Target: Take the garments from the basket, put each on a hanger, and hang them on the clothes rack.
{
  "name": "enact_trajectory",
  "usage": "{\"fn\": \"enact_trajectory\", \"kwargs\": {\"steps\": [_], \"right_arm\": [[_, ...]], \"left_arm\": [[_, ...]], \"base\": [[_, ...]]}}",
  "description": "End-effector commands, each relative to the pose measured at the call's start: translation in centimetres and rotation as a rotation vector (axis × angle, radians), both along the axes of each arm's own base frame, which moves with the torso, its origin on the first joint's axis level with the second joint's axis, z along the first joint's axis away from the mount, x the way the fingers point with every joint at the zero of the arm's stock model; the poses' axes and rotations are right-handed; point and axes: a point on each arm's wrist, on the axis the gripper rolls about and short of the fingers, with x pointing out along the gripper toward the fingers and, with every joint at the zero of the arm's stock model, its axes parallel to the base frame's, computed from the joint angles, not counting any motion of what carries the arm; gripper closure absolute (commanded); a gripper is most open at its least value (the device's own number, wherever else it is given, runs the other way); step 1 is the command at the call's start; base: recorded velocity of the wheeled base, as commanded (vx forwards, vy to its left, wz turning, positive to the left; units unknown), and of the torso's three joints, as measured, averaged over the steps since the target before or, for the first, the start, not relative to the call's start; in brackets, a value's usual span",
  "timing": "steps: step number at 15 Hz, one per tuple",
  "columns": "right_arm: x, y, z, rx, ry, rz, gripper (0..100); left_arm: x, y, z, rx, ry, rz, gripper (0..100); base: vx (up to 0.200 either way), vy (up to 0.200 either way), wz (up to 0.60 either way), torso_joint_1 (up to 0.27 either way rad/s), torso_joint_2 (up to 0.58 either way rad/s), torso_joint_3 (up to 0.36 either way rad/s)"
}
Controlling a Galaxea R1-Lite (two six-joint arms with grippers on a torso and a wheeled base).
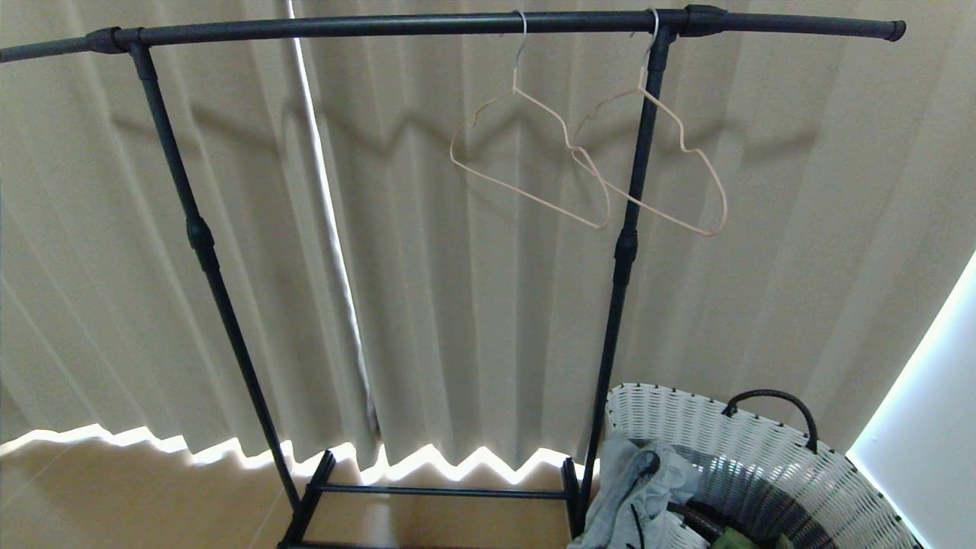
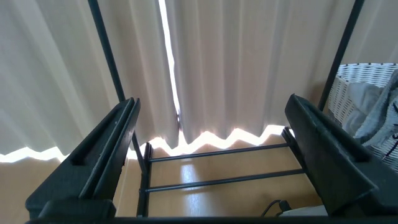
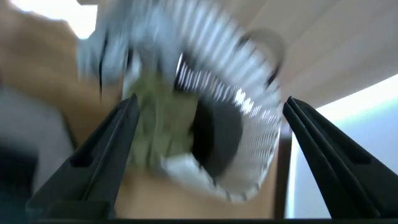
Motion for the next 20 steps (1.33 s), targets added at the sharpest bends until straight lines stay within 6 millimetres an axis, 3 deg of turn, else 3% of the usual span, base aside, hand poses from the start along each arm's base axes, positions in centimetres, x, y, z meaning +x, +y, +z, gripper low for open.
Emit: {"fn": "enact_trajectory", "kwargs": {"steps": [1, 5, 7, 15, 20], "right_arm": [[5.1, 0.3, -1.7, -0.161, 0.395, 0.098, 0], [9.4, 0.6, -4.6, -0.194, 0.527, 0.138, 0], [10.5, 1.0, -6.3, -0.201, 0.582, 0.160, 0], [13.0, 1.2, -8.9, -0.223, 0.635, 0.150, 0], [15.1, 1.0, -10.3, -0.282, 0.561, 0.074, 0]], "left_arm": [[0.0, 0.0, 0.0, 0.000, 0.000, -0.001, 0], [0.0, 0.0, 0.0, -0.001, 0.000, 0.000, 0], [0.0, 0.0, 0.0, -0.001, 0.000, 0.000, 0], [0.0, 0.0, 0.0, -0.001, 0.000, 0.000, 0], [0.0, 0.0, 0.0, -0.001, 0.000, 0.003, 0]], "base": [[0.000, 0.000, 0.00, 0.000, 0.00, 0.000], [0.000, 0.000, 0.00, 0.000, 0.00, 0.000], [0.000, 0.000, 0.00, 0.000, 0.00, 0.000], [0.000, 0.000, 0.00, 0.000, 0.00, 0.000], [0.000, 0.000, 0.00, 0.000, 0.00, 0.000]]}}
